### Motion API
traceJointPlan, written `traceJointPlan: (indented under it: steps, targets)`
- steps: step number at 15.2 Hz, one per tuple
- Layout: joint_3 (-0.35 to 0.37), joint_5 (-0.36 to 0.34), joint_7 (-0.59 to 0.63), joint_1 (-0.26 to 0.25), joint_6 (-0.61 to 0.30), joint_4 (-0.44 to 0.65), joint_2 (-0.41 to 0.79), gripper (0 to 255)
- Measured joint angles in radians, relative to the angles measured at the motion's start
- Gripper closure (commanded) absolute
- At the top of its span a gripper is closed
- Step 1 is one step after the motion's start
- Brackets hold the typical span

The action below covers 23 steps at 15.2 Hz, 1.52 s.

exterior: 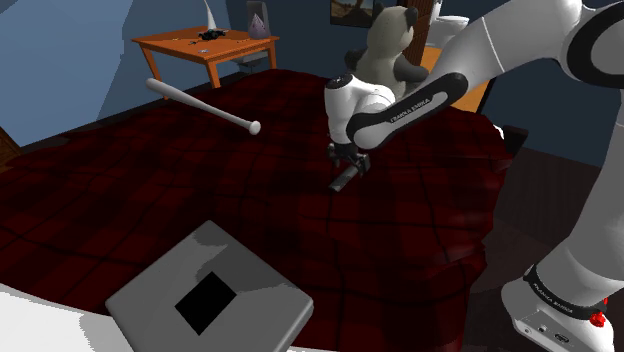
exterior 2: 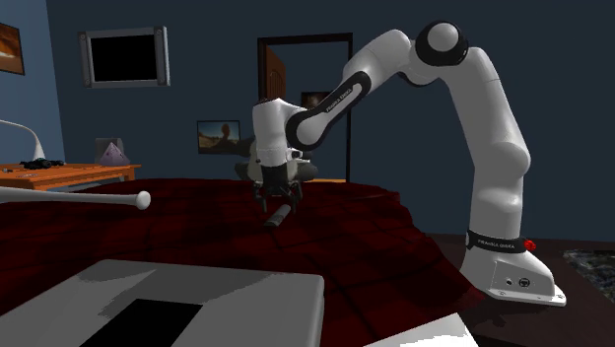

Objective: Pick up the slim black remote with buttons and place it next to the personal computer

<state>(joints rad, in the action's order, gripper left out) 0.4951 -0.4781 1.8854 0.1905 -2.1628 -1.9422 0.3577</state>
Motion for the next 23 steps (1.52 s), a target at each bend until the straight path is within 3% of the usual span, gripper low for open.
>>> traceJointPlan:
  steps: [7, 8, 17, 23]
  targets:
    - [-0.003, -0.006, 0.003, 0.000, -0.009, -0.002, 0.007, 0]
    - [-0.003, -0.006, 0.003, 0.000, -0.009, -0.002, 0.007, 255]
    - [-0.003, -0.011, 0.013, -0.003, -0.017, -0.001, 0.000, 255]
    - [0.008, 0.021, -0.020, 0.007, 0.029, 0.011, -0.026, 255]
